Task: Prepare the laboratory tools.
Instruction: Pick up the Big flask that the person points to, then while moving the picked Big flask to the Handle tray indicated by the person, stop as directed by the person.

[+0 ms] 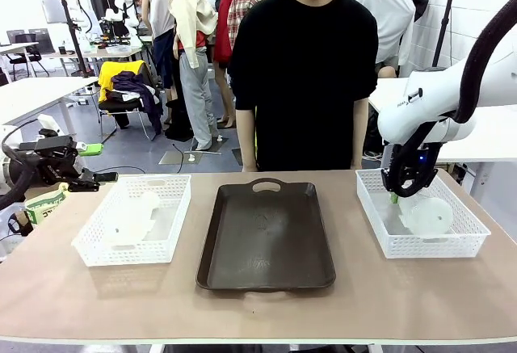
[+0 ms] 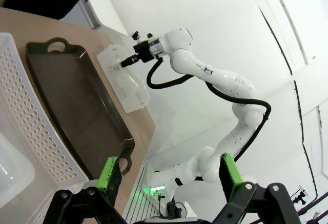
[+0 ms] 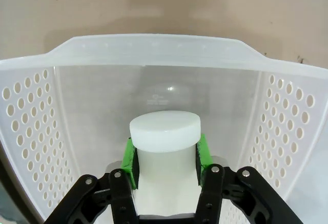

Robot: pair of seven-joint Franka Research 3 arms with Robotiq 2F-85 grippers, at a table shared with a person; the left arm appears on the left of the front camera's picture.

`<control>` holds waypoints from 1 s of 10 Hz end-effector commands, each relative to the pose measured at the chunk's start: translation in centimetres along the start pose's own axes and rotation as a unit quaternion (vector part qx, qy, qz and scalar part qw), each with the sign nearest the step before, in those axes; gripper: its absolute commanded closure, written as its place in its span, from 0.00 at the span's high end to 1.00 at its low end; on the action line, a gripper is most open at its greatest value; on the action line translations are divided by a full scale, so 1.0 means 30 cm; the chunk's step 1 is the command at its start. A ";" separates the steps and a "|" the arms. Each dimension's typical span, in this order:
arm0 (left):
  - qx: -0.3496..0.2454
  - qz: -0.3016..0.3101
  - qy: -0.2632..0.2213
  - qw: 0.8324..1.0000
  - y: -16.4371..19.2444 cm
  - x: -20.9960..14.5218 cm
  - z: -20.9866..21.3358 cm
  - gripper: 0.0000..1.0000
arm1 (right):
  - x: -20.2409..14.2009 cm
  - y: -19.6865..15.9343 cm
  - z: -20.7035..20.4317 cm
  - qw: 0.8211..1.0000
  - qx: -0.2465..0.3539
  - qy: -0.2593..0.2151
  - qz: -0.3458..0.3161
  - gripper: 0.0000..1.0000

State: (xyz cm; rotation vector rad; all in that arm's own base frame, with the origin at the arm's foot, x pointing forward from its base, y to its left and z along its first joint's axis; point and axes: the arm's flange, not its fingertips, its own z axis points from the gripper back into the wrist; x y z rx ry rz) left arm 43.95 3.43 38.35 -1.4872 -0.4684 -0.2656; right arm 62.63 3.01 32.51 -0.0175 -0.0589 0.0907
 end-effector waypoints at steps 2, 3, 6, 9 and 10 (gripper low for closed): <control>0.000 -0.009 -0.002 1.000 0.000 0.000 0.005 1.00 | 0.006 0.003 -0.015 1.000 -0.009 0.008 -0.017 0.00; 0.000 -0.009 -0.002 1.000 0.000 0.000 0.005 1.00 | 0.001 -0.001 0.000 1.000 0.000 0.000 -0.002 0.00; 0.000 -0.009 -0.002 1.000 0.000 0.000 0.005 1.00 | 0.001 -0.001 0.000 1.000 0.000 0.000 -0.002 0.00; 0.000 -0.009 -0.002 1.000 0.000 0.000 0.005 1.00 | 0.001 -0.001 0.000 1.000 0.000 0.000 -0.002 0.00; 0.000 -0.009 -0.002 1.000 0.000 0.000 0.005 1.00 | 0.001 -0.001 0.000 1.000 0.000 0.000 -0.002 0.00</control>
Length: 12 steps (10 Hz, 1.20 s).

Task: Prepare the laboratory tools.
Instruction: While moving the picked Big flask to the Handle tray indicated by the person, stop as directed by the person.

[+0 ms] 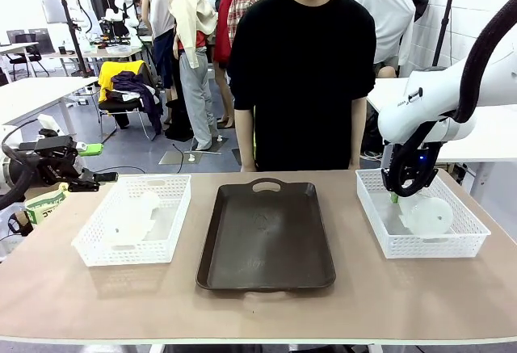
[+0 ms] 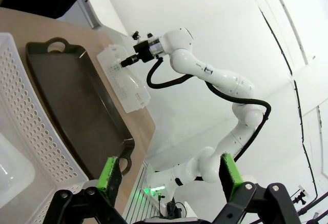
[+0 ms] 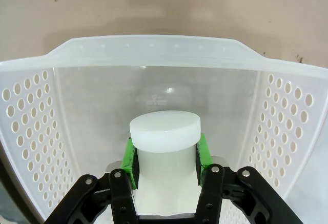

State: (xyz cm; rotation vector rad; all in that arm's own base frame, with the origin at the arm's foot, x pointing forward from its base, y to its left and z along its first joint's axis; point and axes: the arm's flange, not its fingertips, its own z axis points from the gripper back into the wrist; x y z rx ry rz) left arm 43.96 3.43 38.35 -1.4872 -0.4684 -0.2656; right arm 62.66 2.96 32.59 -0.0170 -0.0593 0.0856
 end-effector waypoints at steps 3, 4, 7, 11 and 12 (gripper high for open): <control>0.000 -0.009 -0.002 1.000 0.000 0.000 0.005 1.00 | 0.000 0.001 -0.002 1.000 0.000 0.001 0.001 0.00; 0.000 -0.009 -0.002 1.000 0.000 0.000 0.005 1.00 | 0.000 0.001 -0.002 1.000 0.000 0.001 0.001 0.00; 0.000 -0.009 -0.002 1.000 0.000 0.000 0.005 1.00 | 0.000 0.001 -0.002 1.000 0.000 0.001 0.001 0.00; 0.000 -0.009 -0.002 1.000 0.000 0.000 0.005 1.00 | -0.003 0.008 0.011 1.000 0.006 0.005 -0.003 0.00; 0.000 -0.009 -0.002 1.000 0.000 0.000 0.005 1.00 | -0.008 0.011 0.019 1.000 0.002 0.007 -0.007 0.00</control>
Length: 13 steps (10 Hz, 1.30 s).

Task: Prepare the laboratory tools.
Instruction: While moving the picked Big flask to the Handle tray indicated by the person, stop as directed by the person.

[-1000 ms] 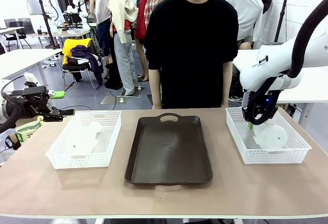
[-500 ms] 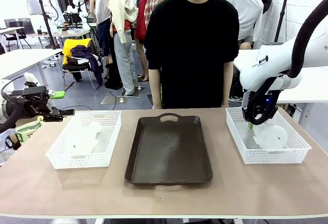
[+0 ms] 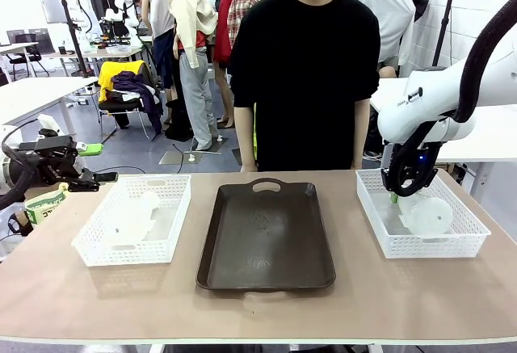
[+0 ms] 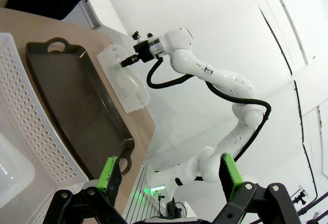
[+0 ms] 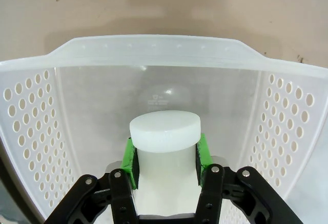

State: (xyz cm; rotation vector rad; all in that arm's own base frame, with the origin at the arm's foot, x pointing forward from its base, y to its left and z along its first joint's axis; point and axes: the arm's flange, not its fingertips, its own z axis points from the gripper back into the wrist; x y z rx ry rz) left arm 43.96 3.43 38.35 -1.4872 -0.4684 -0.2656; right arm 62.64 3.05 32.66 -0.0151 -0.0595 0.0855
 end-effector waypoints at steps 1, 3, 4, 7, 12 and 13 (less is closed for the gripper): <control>0.000 -0.009 -0.002 1.000 0.000 0.000 0.005 1.00 | -0.022 0.012 0.032 1.000 0.004 0.016 -0.008 0.00; 0.000 -0.009 -0.002 1.000 0.000 0.000 0.005 1.00 | -0.068 0.024 0.133 1.000 0.002 0.022 -0.017 0.00; 0.000 -0.009 -0.002 1.000 0.000 0.000 0.005 1.00 | -0.094 0.040 0.206 1.000 0.005 0.009 -0.012 0.00; 0.000 -0.009 -0.002 1.000 0.000 0.000 0.005 1.00 | -0.193 0.094 0.395 0.999 0.001 -0.041 -0.006 0.00; 0.000 -0.009 -0.002 1.000 0.000 0.000 0.005 1.00 | -0.220 0.119 0.495 0.998 -0.006 -0.056 0.012 0.00; 0.000 -0.009 -0.002 1.000 0.000 0.000 0.005 1.00 | -0.220 0.119 0.495 0.998 -0.006 -0.056 0.012 0.00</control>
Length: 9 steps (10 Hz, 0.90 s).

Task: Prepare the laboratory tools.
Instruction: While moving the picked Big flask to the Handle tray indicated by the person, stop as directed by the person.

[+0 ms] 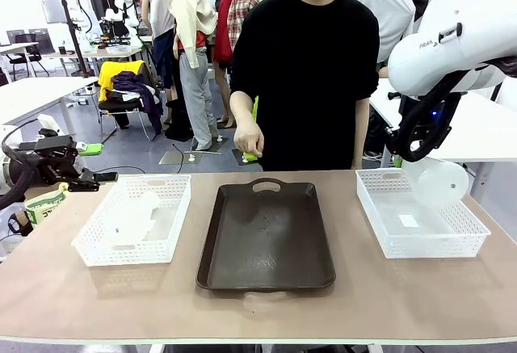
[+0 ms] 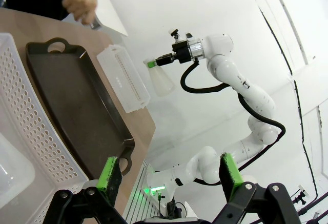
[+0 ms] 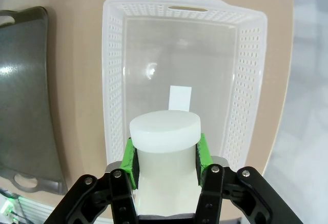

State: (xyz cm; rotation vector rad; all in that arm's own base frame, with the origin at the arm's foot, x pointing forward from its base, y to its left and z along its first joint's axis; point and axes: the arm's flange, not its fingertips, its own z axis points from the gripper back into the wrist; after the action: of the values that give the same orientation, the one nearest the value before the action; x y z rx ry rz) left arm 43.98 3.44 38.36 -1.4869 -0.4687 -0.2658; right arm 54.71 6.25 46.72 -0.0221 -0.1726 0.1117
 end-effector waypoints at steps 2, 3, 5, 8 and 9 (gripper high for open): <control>0.000 -0.009 -0.002 1.000 0.000 -0.001 0.005 1.00 | 0.008 -0.001 0.009 1.000 0.000 0.000 -0.001 0.00; 0.000 -0.009 -0.002 1.000 0.000 -0.001 0.005 1.00 | 0.008 -0.001 0.009 1.000 0.000 0.000 -0.001 0.00; 0.000 -0.009 -0.002 1.000 0.000 -0.001 0.005 1.00 | 0.008 -0.001 0.009 1.000 0.000 0.000 -0.001 0.00; 0.000 -0.009 -0.002 1.000 0.000 -0.001 0.005 1.00 | 0.008 -0.001 0.009 1.000 0.000 0.000 -0.001 0.00; 0.000 -0.009 -0.002 1.000 0.000 -0.001 0.005 1.00 | 0.001 0.000 0.002 1.000 0.000 -0.001 0.000 0.00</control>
State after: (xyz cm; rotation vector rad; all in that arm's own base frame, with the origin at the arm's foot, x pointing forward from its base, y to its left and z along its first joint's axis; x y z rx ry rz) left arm 43.98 3.44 38.36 -1.4869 -0.4687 -0.2658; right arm 54.73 6.25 46.77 -0.0221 -0.1736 0.1117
